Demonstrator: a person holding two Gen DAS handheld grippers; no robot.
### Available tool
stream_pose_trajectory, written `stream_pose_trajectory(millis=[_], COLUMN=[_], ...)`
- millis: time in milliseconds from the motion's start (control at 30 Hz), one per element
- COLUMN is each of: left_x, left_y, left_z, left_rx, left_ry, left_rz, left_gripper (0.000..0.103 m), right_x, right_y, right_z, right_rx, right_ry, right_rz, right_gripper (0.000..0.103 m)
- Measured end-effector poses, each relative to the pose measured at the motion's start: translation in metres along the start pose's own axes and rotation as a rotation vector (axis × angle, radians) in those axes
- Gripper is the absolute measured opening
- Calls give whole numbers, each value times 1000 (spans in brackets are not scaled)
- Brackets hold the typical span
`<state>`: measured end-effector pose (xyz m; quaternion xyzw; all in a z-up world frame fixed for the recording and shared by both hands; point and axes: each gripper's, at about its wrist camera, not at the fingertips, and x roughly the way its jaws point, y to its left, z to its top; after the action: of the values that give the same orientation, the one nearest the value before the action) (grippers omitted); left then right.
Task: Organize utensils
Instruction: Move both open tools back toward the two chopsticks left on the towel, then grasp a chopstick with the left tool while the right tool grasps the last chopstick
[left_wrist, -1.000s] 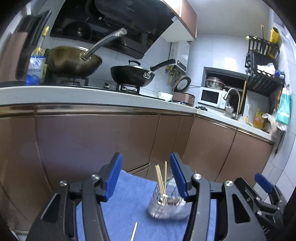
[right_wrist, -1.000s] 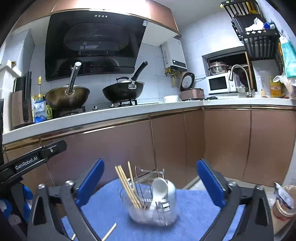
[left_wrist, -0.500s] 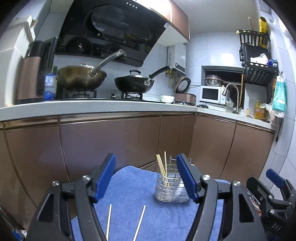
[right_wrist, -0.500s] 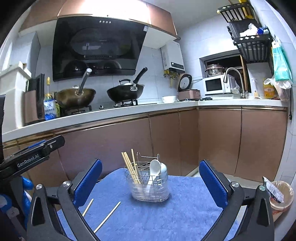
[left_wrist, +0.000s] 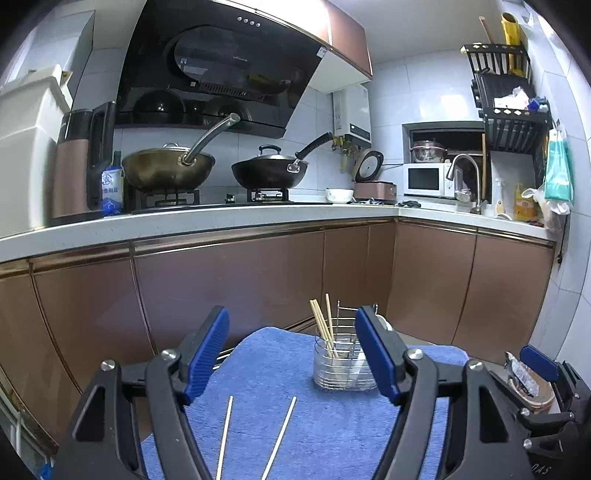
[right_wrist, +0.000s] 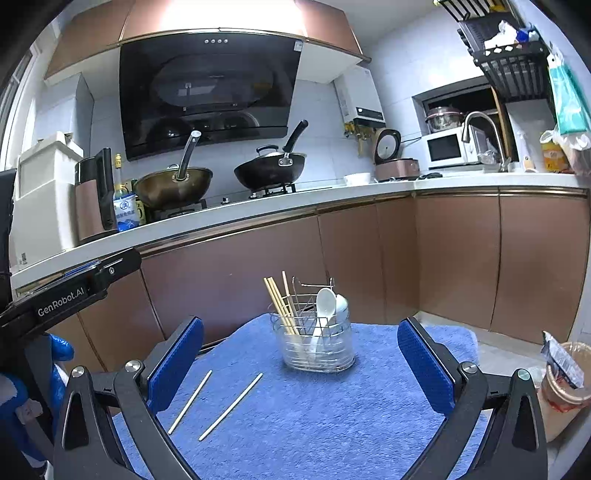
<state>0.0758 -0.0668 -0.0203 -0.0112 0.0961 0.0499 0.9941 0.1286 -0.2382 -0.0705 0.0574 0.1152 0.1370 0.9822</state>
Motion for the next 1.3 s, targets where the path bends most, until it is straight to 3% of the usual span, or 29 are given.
stream_pose_trajectory(millis=[367, 633, 967, 1133, 1300], left_x=[41, 70, 125, 172, 206], left_y=[-30, -22, 80, 121, 138], left_z=[-13, -27, -47, -74, -105], left_rx=[87, 81, -22, -61, -88], left_ry=[70, 153, 411, 601, 701], left_rz=[62, 100, 112, 21, -51], left_gripper=[71, 71, 70, 70, 70], right_x=[29, 60, 116, 168, 211], right_y=[-30, -29, 15, 43, 60], right_z=[-16, -28, -40, -58, -75], right_rx=[47, 42, -15, 2, 5], right_ry=[72, 169, 376, 516, 612], right_rz=[71, 131, 173, 217, 195], right_gripper=[103, 101, 78, 62, 56])
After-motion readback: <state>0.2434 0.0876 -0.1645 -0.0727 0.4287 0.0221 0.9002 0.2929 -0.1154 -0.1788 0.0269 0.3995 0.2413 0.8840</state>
